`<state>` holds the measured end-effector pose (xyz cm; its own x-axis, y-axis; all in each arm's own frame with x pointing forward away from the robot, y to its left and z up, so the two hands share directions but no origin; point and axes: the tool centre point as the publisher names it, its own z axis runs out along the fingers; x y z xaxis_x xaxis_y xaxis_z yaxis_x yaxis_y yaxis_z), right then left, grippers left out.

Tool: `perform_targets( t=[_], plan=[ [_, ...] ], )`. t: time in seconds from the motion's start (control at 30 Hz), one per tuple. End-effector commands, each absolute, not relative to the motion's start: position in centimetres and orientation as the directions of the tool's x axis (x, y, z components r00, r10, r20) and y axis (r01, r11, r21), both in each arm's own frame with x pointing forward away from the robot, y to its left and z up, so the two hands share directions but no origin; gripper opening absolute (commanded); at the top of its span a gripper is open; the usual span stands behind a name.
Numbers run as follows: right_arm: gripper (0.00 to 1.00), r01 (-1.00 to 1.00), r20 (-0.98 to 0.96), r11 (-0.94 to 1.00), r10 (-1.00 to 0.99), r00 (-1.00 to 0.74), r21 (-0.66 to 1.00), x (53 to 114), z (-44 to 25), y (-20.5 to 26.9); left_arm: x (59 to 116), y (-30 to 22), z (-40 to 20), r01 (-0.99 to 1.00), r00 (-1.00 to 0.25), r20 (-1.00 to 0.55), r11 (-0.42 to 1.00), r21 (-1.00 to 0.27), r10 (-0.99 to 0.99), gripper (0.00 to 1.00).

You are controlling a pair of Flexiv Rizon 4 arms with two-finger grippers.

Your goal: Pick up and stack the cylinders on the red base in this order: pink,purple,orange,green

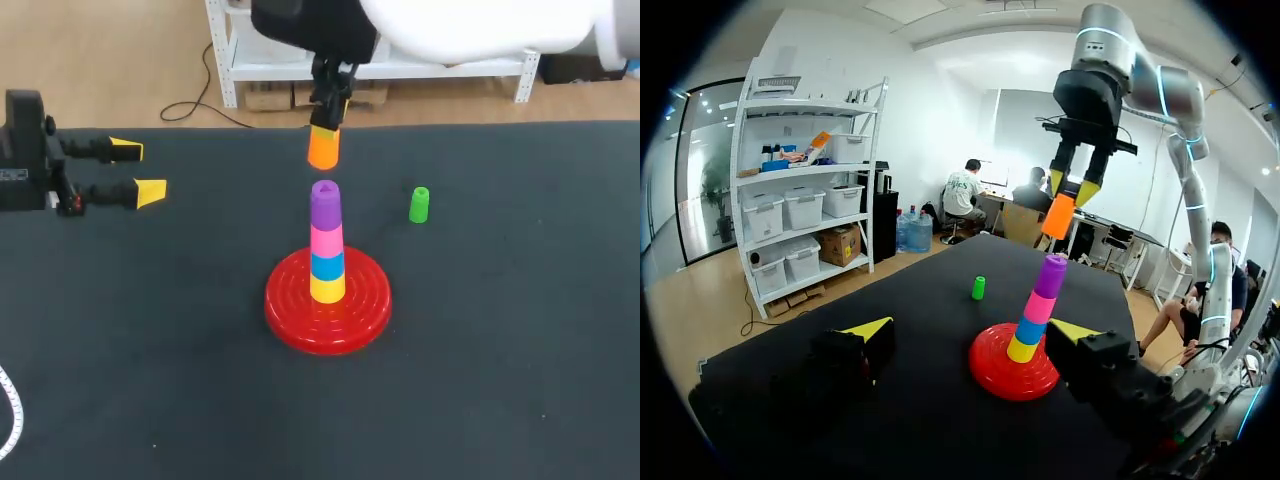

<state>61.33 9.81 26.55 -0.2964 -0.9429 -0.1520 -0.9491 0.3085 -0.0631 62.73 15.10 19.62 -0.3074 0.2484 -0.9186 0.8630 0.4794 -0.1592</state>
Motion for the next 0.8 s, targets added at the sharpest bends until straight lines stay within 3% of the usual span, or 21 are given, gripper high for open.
perform_targets(
  t=[0.03,0.8],
  plan=[
    [0.0,-0.95,-0.147,0.303,-0.945,-0.291,-0.068,60.9,26.4,10.1,62.7,15.1,19.4,0.863,-0.301,-0.922,0.481,-0.155,0.243,1.0],
    [0.0,-0.951,-0.096,0.308,-0.948,-0.303,-0.041,60.6,23.9,10.9,62.7,15.1,19.4,0.863,-0.301,-0.922,0.481,-0.155,0.243,1.0]
  ],
)
